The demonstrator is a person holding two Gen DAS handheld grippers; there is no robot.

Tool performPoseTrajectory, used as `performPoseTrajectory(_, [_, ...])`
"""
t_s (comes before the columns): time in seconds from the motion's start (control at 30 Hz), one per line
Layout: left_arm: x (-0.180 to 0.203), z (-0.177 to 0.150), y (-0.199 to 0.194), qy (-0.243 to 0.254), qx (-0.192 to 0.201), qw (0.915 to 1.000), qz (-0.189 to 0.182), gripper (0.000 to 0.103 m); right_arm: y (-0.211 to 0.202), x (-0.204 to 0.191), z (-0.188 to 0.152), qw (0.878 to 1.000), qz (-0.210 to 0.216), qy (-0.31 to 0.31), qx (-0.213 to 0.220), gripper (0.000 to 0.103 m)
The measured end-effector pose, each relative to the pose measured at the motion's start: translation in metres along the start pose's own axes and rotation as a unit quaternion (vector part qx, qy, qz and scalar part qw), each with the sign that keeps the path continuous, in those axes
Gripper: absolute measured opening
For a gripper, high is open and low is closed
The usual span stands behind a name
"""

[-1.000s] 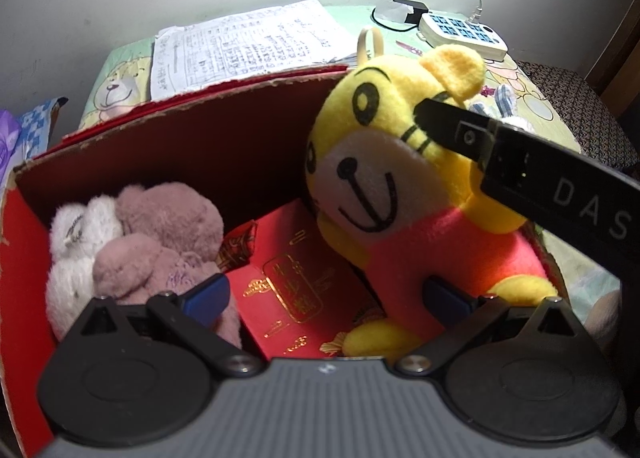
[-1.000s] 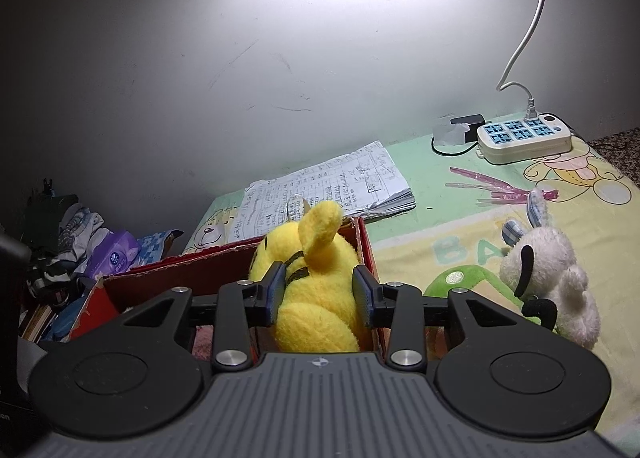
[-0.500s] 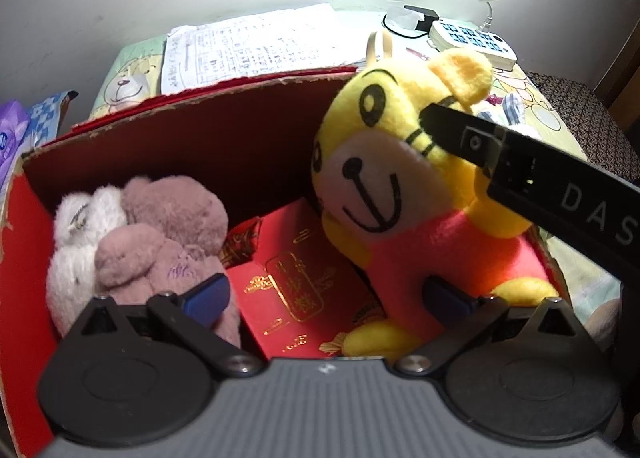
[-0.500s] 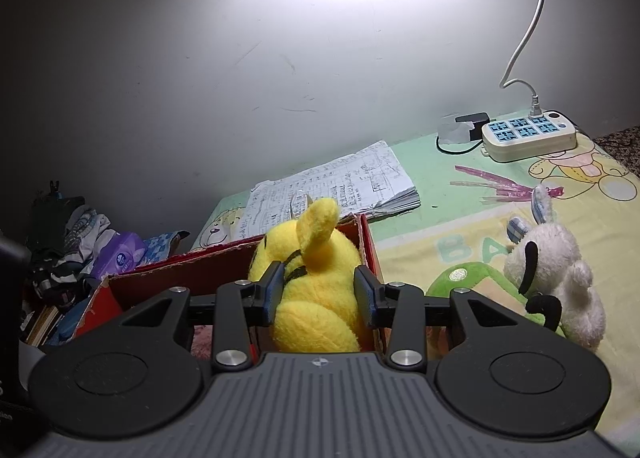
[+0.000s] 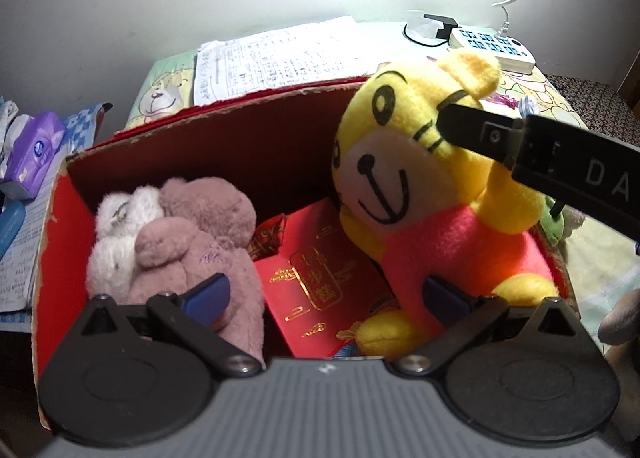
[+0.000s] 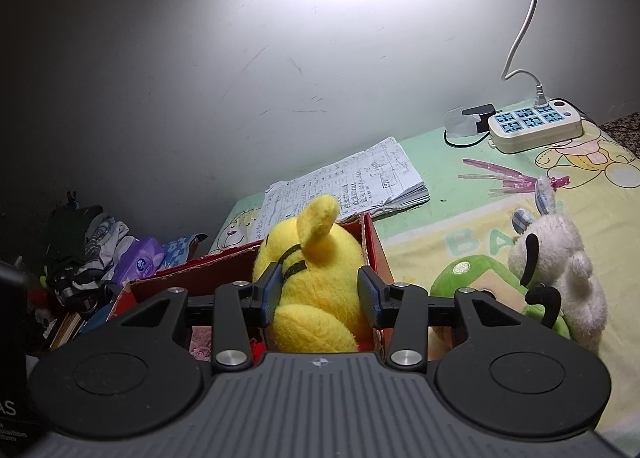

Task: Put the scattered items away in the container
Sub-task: 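Lower the tiger into the box beside the teddy bear with both grippers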

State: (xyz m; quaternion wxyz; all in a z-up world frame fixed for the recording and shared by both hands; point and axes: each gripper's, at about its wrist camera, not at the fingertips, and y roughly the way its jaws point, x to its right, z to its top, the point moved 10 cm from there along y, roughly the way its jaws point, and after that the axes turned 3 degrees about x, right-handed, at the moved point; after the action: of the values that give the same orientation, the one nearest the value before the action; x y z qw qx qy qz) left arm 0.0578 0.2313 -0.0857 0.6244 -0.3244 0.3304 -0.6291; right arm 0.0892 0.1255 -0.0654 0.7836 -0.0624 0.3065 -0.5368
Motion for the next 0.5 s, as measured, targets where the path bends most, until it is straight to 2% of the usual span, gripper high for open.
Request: performPoseTrajectory(0.5, [0.0029, -0.0086, -0.0062, -0.051, -0.012, 0.9978, 0.039, 0.103, -0.0044, 0.004, 0.0016, 0.998, 0.046, -0.01, -0.029, 0.048])
